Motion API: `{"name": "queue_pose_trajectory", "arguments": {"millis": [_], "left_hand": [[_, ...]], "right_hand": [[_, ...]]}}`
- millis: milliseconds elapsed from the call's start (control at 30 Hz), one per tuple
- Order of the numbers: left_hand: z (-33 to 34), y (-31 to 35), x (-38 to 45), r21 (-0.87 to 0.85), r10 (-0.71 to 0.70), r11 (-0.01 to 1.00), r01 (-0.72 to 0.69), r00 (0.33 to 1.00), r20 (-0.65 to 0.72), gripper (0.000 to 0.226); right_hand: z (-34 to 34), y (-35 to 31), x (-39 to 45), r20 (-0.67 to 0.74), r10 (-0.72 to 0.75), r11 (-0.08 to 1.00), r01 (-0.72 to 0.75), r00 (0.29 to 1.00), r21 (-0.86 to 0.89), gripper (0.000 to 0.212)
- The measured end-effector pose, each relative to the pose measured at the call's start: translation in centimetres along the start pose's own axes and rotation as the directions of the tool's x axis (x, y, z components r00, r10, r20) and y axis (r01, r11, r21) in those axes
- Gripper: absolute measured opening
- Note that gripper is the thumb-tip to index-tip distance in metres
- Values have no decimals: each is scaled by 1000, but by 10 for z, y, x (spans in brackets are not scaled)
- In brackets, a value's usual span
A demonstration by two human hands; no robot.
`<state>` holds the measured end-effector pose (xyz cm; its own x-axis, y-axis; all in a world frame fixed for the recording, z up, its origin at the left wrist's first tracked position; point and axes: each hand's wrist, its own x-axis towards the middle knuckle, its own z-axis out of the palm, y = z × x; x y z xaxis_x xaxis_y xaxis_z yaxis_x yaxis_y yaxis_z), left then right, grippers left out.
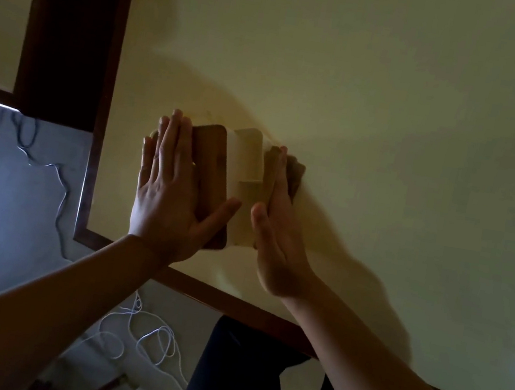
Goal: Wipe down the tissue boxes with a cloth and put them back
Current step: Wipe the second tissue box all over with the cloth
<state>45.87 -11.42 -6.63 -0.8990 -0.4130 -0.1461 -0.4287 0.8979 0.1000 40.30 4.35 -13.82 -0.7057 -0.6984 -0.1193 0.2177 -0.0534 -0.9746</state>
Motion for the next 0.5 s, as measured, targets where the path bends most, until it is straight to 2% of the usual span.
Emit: {"name": "queue_pose_trajectory", "arguments": {"millis": [167,267,367,500], "left_hand": [[0,-1,0,15,-3,1000,3,1000,13,122],[0,-2,0,10,-5,1000,5,1000,11,122],[0,-2,1,-4,-2,1000,2,1000,1,121],[-1,-1,1,-26,1,1000,-2,1000,-19,120]], "right_hand": [[3,-1,-35,58,96,991,-101,994,90,96],[3,-5,-52,94,133,977,-147,987,153,101],[0,-3,-41,85,124,979,-135,989,149,94],[-4,-1,9,63,128,984,-135,990,113,72]]}}
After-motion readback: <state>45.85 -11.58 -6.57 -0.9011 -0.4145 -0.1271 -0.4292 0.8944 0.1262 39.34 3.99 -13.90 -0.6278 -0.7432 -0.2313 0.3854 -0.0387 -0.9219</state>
